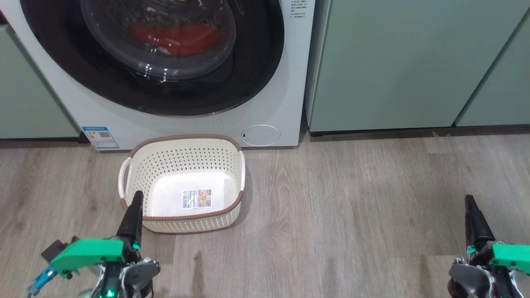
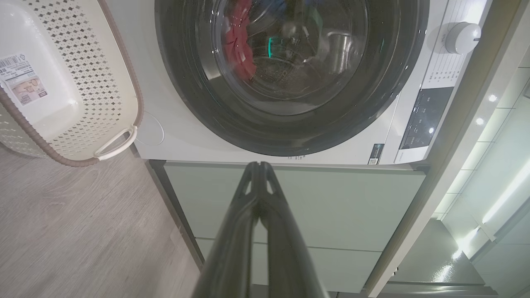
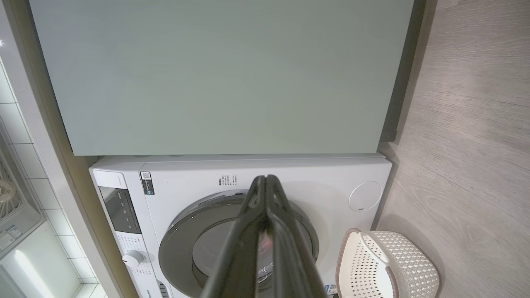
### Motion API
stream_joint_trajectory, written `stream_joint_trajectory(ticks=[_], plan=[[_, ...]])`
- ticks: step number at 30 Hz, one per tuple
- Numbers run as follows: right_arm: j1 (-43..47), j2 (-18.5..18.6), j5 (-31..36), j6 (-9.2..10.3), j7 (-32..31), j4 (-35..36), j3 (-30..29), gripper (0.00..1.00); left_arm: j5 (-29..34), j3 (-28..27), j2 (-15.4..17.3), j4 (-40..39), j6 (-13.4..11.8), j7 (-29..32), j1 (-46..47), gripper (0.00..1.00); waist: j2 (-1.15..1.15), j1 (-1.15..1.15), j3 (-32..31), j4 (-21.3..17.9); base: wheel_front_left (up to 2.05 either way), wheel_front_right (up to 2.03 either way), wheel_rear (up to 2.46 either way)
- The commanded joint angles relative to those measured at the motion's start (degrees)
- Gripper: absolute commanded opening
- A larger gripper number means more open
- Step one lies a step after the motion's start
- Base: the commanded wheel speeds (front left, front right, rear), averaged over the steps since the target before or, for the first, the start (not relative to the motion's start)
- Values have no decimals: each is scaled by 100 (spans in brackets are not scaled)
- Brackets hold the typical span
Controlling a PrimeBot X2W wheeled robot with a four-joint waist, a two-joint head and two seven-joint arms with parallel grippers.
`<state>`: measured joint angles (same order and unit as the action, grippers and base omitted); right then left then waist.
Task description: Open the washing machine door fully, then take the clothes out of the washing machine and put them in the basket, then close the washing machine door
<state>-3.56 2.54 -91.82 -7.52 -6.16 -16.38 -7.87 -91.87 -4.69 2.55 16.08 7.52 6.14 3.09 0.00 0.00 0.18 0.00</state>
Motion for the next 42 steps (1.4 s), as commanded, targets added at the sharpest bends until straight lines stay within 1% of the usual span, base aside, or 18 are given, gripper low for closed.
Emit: stream_joint_trajectory(ticks=[1, 42], plan=[[-262, 33, -37, 3, -31, 235, 138, 0, -31, -181, 32, -205, -3, 33, 309, 0, 0, 0, 0, 0, 0, 0, 0], [-262, 33, -37, 3, -31, 235, 138, 0, -31, -181, 32, -205, -3, 33, 309, 0, 0, 0, 0, 0, 0, 0, 0]])
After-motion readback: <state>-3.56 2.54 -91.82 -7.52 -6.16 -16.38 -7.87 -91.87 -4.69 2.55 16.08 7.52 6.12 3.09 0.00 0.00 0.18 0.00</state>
